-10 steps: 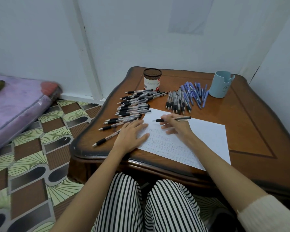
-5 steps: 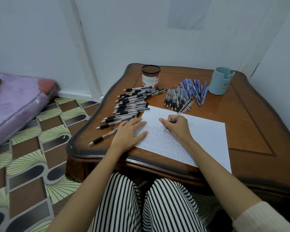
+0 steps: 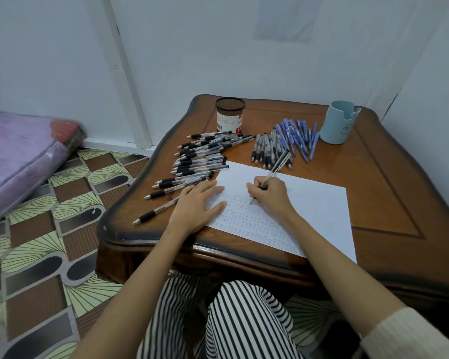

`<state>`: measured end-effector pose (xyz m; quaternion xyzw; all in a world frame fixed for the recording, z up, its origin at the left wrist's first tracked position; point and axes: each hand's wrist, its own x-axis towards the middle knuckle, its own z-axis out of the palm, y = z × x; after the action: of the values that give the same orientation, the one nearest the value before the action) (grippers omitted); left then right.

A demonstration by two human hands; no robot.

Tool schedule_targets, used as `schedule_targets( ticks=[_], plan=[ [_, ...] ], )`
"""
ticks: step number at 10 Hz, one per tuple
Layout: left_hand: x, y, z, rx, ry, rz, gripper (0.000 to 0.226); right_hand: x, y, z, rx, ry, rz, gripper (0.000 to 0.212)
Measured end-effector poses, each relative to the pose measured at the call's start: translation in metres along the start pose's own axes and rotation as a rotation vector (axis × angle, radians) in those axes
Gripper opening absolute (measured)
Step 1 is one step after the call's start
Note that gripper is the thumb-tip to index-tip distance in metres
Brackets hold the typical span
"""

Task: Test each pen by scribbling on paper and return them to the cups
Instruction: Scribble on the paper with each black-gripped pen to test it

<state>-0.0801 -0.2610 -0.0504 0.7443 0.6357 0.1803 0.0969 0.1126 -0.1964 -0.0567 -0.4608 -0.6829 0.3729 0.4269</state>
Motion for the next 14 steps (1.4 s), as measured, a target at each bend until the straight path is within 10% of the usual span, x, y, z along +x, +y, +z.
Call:
schedule_targets(
  ticks=[14],
  plan=[
    [-0.0016,-0.0007,0.0025,-0.008,0.017,0.0,0.047,-0.0015,-0.0028,0.0002,-0.001,0.076,0.004,0.046]
  ],
)
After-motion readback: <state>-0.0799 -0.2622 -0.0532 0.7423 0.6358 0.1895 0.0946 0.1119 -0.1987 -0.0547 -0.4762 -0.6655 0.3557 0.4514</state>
